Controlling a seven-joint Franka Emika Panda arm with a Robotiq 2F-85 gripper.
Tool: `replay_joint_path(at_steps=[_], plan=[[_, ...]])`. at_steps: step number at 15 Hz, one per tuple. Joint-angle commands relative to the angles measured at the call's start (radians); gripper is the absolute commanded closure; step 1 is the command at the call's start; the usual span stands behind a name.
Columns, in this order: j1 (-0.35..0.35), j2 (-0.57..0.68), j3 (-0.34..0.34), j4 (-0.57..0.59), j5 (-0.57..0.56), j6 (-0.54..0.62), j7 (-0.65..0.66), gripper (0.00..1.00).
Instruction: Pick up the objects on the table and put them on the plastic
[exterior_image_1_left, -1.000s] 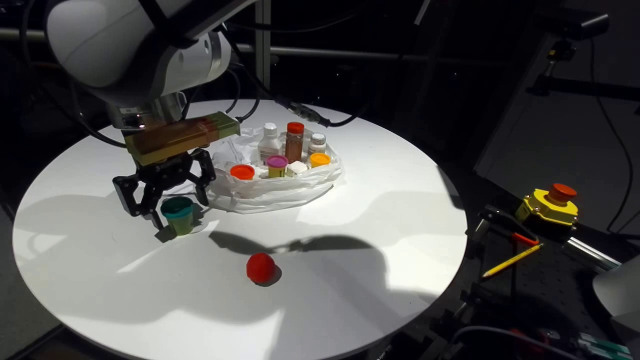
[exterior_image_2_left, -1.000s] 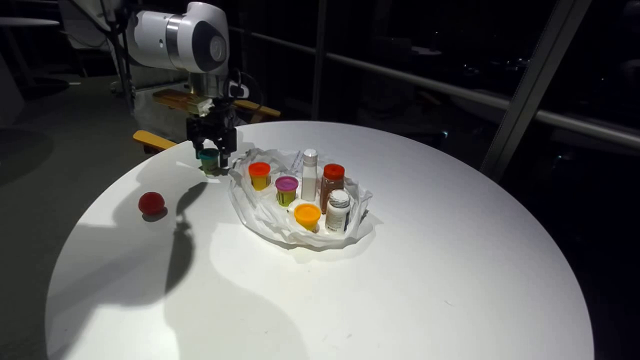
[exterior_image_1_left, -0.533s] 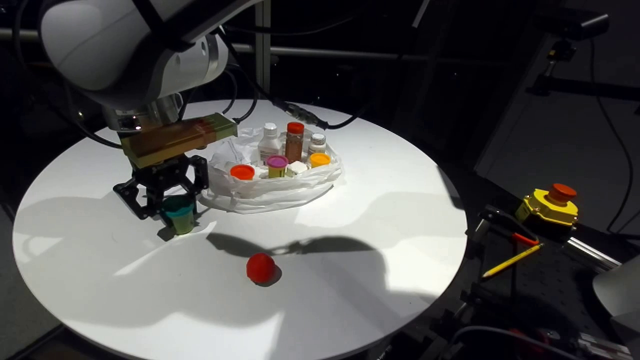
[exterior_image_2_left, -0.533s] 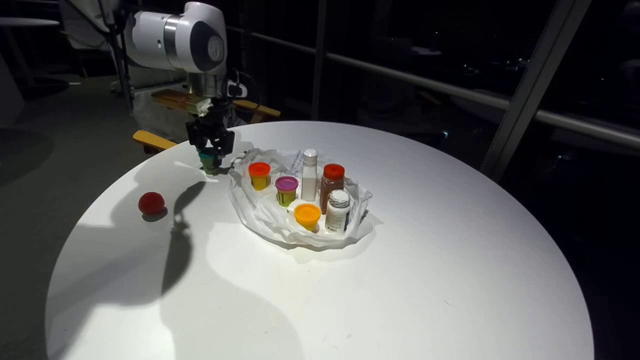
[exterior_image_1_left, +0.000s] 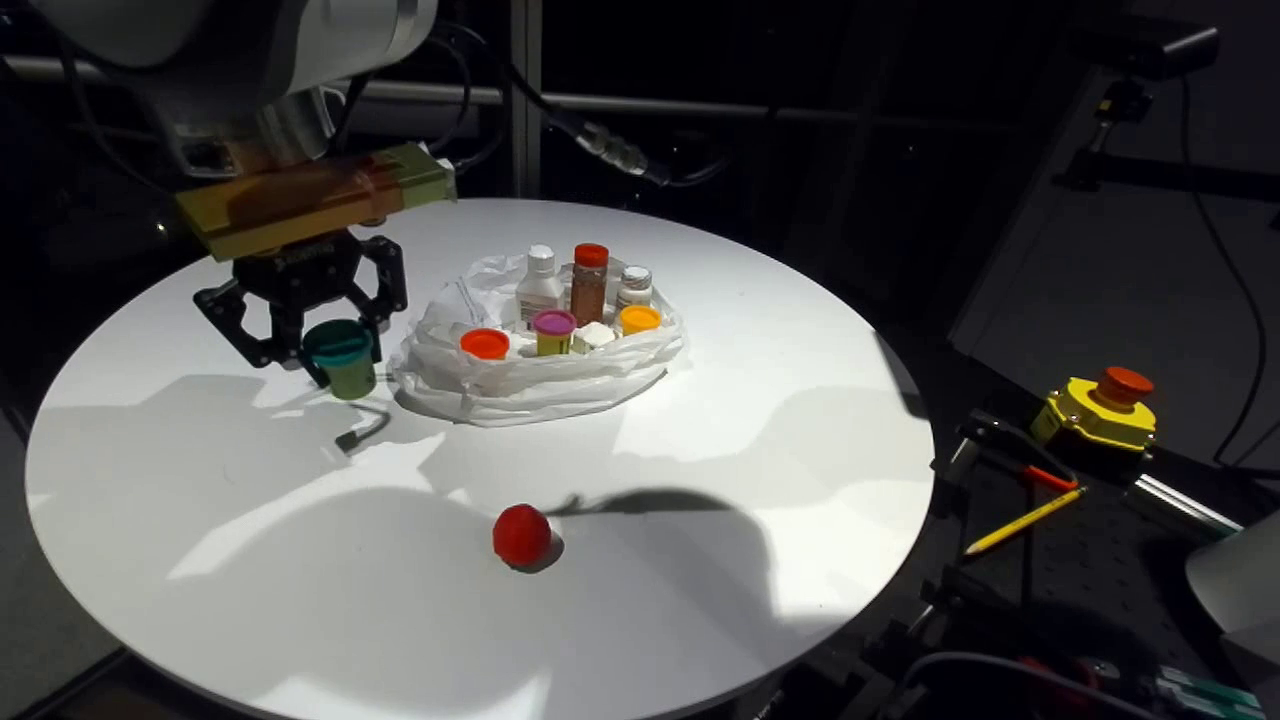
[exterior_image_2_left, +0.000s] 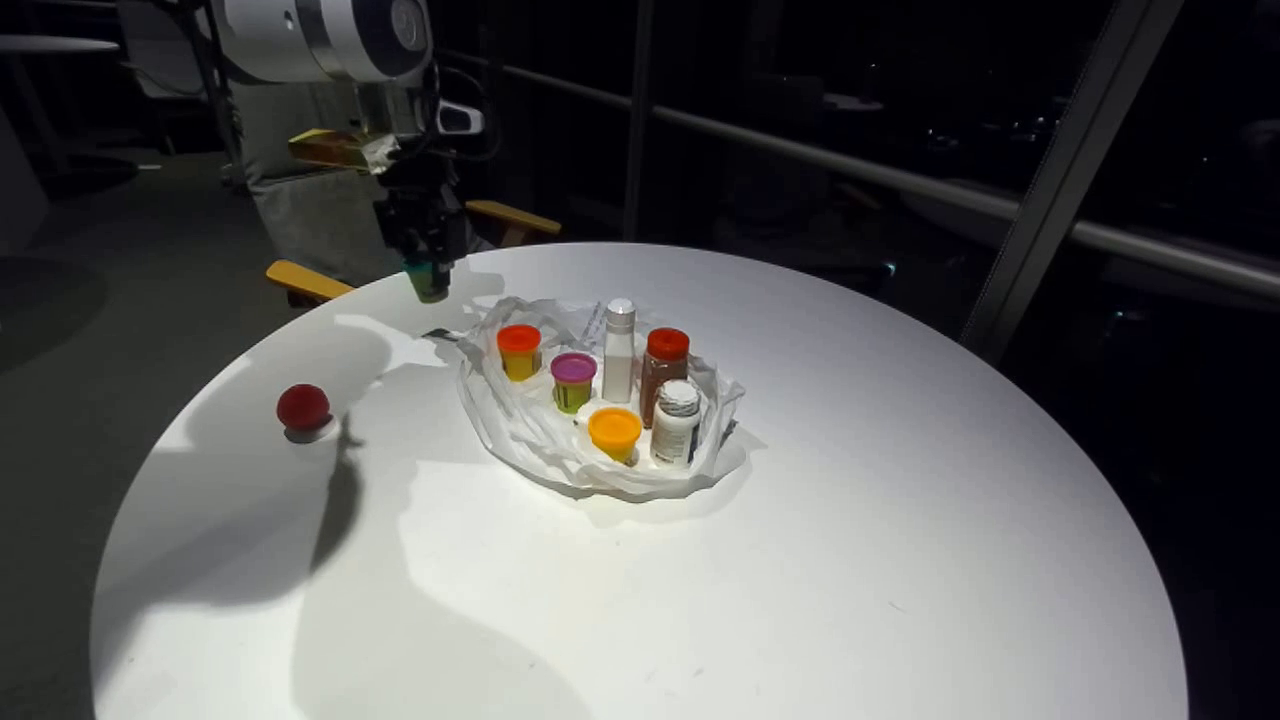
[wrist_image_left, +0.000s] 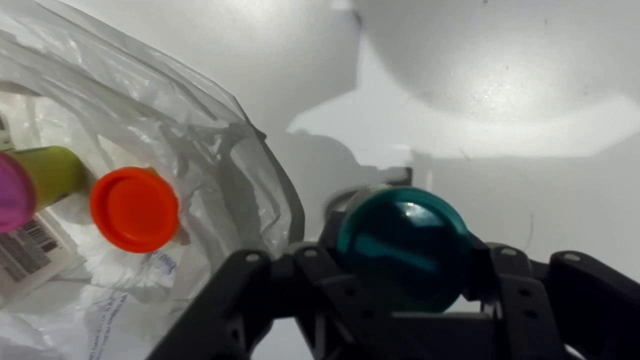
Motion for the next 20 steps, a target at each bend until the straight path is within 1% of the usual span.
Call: replay_joint_path(at_steps=[1,4,5,6,9,11,13,16,20], plan=[[0.013,-0.152,-0.054,-0.198,-0.018,0.051,0.11,0.77],[0.0,-0.218,-0.097,-0.314,-0.013,0.105,0.16,0.77],[-0.017,-0.243,-0.087,-0.357,-0.03,0.129,0.178,0.77],[-0.024,-0.249,-0.097,-0.379,-0.034,0.149,0.19,0.77],[-0.037,-0.28,-0.12,-0.461,-0.066,0.261,0.237,0.77],[-0.037,-0.284,-0.142,-0.489,-0.094,0.327,0.28,0.77],[-0.03,-0.283,-0.17,-0.502,-0.128,0.364,0.332,0.77],[-0.044,-0.268,-0.182,-0.492,-0.149,0.367,0.37,0.77],[-0.085,-0.247,-0.161,-0.469,-0.131,0.364,0.348,0.77]])
